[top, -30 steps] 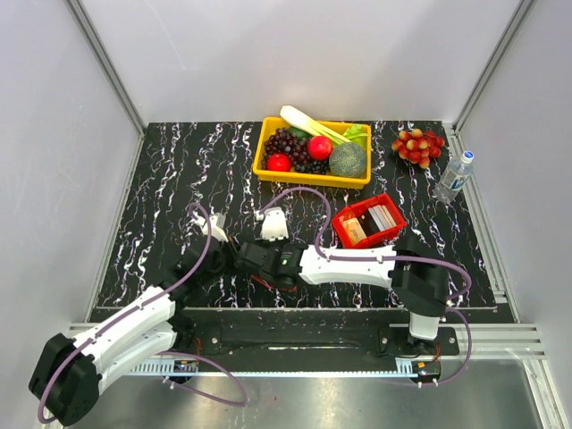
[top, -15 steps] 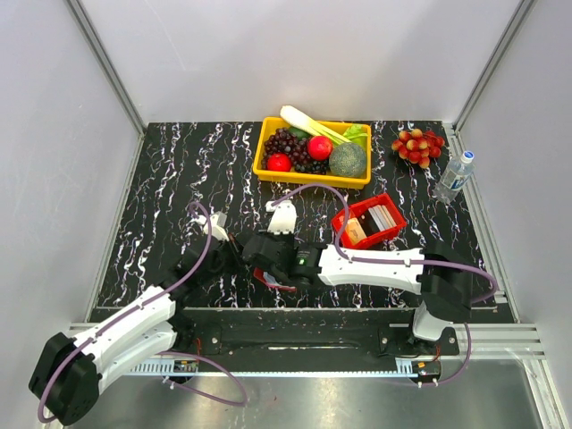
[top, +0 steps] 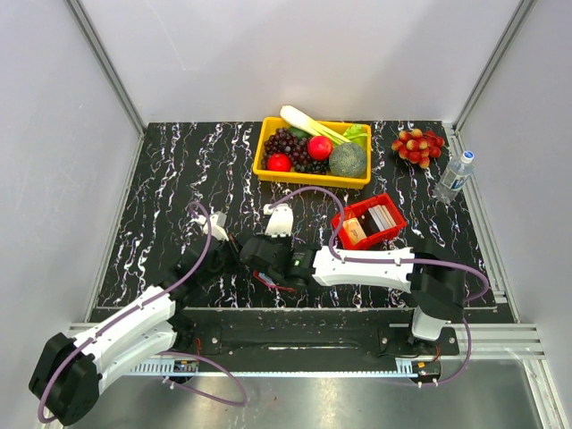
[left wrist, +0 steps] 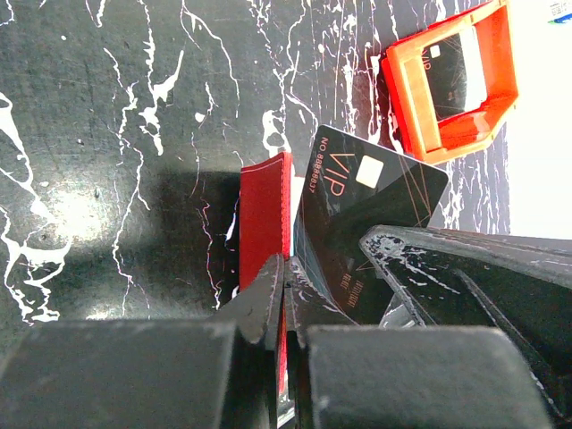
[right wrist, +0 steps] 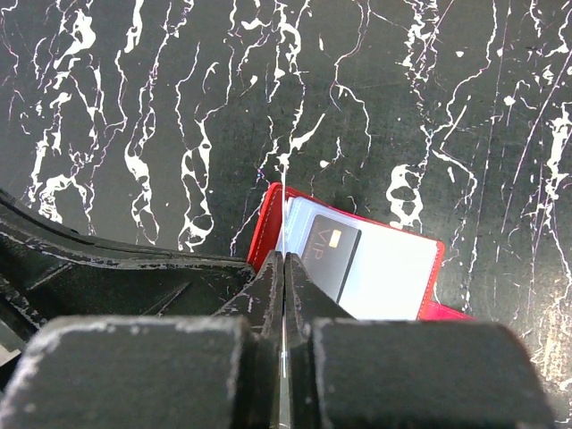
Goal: Put the credit cards into the card holder
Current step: Insert the credit card into the card holder.
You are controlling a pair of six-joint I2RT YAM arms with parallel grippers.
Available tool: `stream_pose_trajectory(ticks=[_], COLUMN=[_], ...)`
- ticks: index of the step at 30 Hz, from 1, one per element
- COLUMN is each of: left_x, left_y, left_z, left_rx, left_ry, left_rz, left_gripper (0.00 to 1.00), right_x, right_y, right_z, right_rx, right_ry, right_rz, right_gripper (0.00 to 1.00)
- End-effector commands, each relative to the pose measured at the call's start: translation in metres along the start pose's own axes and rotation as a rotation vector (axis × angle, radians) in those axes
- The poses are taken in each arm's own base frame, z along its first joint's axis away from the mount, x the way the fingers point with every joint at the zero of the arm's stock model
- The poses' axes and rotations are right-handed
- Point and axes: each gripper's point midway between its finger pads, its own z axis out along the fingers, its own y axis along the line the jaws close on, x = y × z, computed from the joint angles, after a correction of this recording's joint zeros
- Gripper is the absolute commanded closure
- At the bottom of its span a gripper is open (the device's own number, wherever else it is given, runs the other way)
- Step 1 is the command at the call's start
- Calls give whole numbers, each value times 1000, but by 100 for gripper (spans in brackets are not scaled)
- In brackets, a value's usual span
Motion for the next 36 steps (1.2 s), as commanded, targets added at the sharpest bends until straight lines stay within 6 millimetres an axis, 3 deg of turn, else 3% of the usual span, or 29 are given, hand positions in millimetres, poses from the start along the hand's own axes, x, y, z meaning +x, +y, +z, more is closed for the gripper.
stream_pose_trajectory(ticks=[1, 6, 22, 36], left_x=[-15, -13, -11, -14], left_y=[-22, -19, -14, -19], left_z=[-3, -2, 0, -1], left_rx=[87, 77, 57, 77], left_ry=[-52, -49, -51, -54], left_rz=[12, 4, -16, -10], left_gripper=[100, 100, 100, 100], right_x=[-8, -24, -2, -3], right_y=[7, 14, 10, -5], right_z=[2, -3, 6, 11], right_rx=[-13, -38, -25, 85], right_ry=[-29, -64, -27, -29], right_rz=[91, 145, 156, -29], right_gripper=[100, 100, 100, 100])
